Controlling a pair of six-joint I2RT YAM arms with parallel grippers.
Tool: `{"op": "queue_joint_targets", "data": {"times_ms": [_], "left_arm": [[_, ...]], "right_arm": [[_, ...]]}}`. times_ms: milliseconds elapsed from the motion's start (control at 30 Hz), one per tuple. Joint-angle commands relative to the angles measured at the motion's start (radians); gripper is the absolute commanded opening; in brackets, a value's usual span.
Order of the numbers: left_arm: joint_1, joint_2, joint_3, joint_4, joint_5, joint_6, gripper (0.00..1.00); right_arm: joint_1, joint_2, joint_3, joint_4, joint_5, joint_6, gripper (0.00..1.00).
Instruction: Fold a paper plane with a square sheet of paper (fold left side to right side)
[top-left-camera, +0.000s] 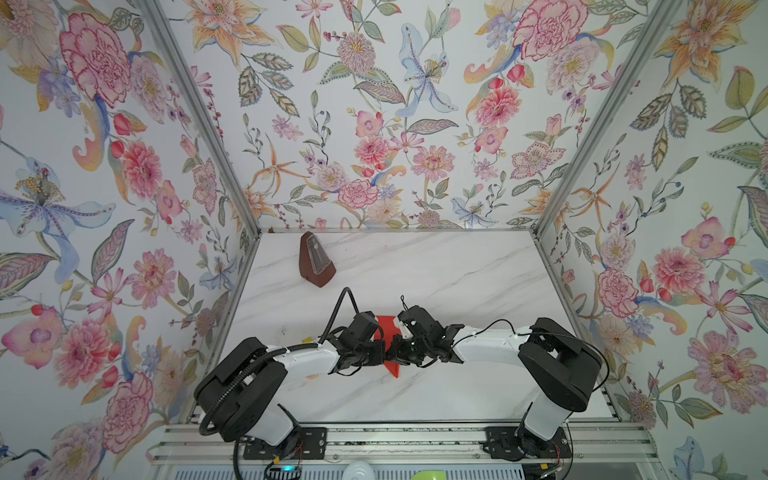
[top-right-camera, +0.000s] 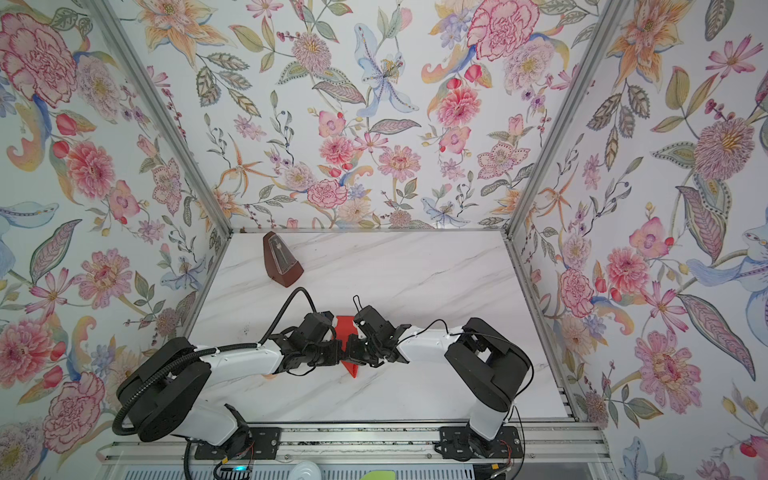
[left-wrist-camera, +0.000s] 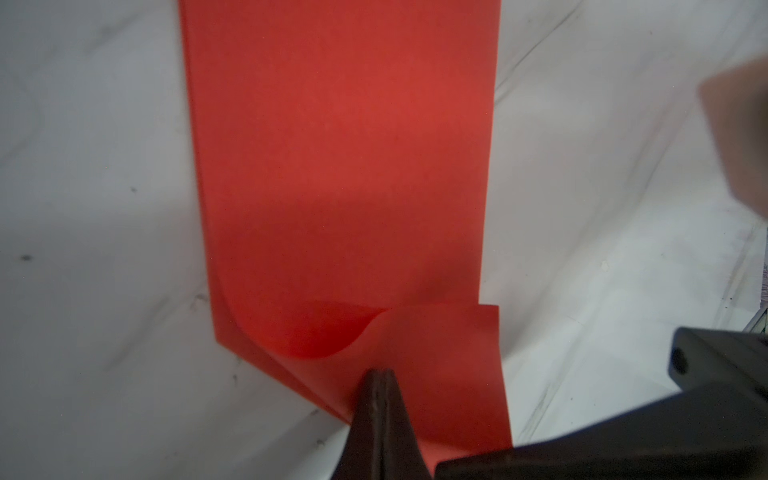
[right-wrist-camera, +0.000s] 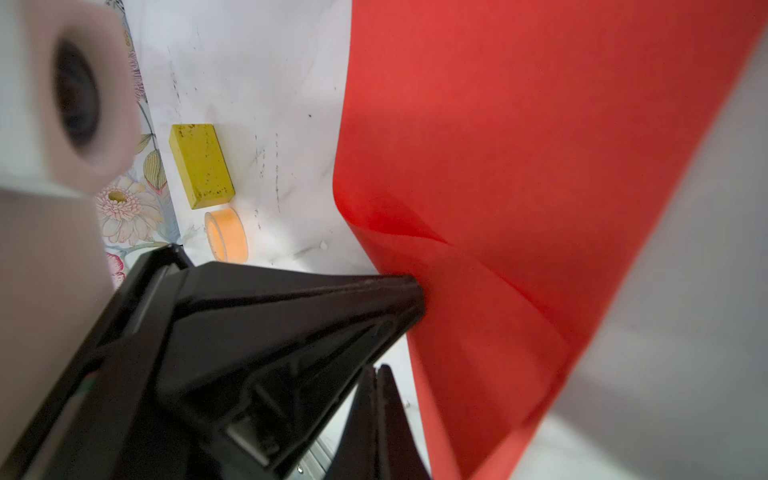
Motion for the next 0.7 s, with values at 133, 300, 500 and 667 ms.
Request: {"op": "queue_joint_targets", "data": {"times_ms": [133,300,500,667], "left_arm": [[-0.018,-0.024,-0.021,-0.019,-0.034,-0.030,0.00],[-0.020,-0.028,-0.027,-0.023,-0.042,-0.033,0.00],[-0.021,-0.027,-0.024,-0.038,-0.064,-0.030,0.00],[-0.021,-0.020,-0.021,-0.044,-0.086,-0.029,0.00]], "right_arm": [[-0.002,0.046,0.002,0.032,-0.029,0.036,0.00],[-0.007,0.060,-0.009,0.009,-0.026,0.034,0.00],[-0.005,0.064,-0.008,-0.051,-0.024,0.005,0.00],[-0.010,0.064,-0.007,-0.112,-0.016,-0.029,0.02]]}}
